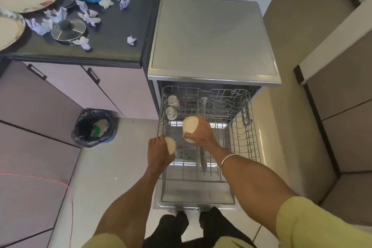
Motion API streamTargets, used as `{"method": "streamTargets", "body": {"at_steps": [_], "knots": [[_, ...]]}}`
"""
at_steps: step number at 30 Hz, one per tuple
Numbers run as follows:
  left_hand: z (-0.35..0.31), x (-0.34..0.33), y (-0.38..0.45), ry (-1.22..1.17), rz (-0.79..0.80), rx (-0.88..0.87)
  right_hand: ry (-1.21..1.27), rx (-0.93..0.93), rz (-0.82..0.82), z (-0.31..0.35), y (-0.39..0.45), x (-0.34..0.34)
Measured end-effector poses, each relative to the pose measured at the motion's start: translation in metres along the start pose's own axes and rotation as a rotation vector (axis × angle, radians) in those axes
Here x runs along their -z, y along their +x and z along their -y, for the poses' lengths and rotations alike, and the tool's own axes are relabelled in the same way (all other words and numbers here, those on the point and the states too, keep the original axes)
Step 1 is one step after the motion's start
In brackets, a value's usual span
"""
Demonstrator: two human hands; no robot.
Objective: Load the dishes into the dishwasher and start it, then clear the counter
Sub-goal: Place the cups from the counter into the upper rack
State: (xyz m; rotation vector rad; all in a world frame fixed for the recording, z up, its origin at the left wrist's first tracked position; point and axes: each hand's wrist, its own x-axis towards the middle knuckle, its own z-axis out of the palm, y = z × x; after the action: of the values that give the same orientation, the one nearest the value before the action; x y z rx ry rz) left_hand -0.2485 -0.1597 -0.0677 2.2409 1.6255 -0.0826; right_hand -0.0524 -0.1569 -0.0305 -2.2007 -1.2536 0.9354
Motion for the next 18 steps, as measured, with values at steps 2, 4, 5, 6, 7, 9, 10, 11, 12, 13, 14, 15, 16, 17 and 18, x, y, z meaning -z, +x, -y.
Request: {"method": "streamTargets", "body": {"at_steps": [2, 4, 5, 6, 7, 9, 10, 11, 12, 13, 14, 15, 16, 17, 18], "knots": [[0.003, -0.011, 0.011, -0.003, -0.012, 0.012, -0.002, 0.003, 0.018, -0.001, 0.023, -0.013], [0.008, -0.024, 0.021, 0.023, -0.007, 0.021, -0.009, -0.025, 0.030, -0.002, 0.043, -0.030], [0.010, -0.032, 0.026, 0.042, -0.001, 0.021, 0.000, -0.032, 0.027, -0.004, 0.053, -0.040], [0.011, -0.041, 0.029, 0.067, 0.005, 0.017, 0.022, -0.031, 0.022, -0.009, 0.061, -0.051], [0.011, -0.049, 0.033, 0.094, 0.013, 0.008, 0.049, -0.024, 0.020, -0.012, 0.068, -0.061], [0.010, -0.063, 0.043, 0.133, 0.029, 0.001, 0.076, -0.020, 0.040, -0.020, 0.081, -0.078], [0.009, -0.070, 0.047, 0.147, 0.039, -0.004, 0.087, -0.021, 0.053, -0.023, 0.088, -0.087], [0.010, -0.076, 0.051, 0.157, 0.050, -0.010, 0.100, -0.017, 0.066, -0.026, 0.095, -0.094], [0.010, -0.081, 0.055, 0.164, 0.059, -0.015, 0.100, -0.012, 0.081, -0.028, 0.102, -0.101], [0.010, -0.084, 0.059, 0.171, 0.062, -0.014, 0.093, -0.001, 0.095, -0.029, 0.109, -0.107], [0.010, -0.087, 0.062, 0.180, 0.065, -0.005, 0.079, 0.014, 0.110, -0.030, 0.116, -0.111], [0.008, -0.090, 0.064, 0.187, 0.075, 0.011, 0.059, 0.040, 0.120, -0.031, 0.122, -0.116], [0.006, -0.094, 0.065, 0.195, 0.095, 0.024, 0.042, 0.066, 0.132, -0.033, 0.127, -0.121], [0.004, -0.097, 0.066, 0.202, 0.117, 0.036, 0.028, 0.089, 0.146, -0.037, 0.130, -0.126], [0.003, -0.101, 0.067, 0.206, 0.130, 0.048, 0.017, 0.104, 0.161, -0.040, 0.132, -0.131]]}}
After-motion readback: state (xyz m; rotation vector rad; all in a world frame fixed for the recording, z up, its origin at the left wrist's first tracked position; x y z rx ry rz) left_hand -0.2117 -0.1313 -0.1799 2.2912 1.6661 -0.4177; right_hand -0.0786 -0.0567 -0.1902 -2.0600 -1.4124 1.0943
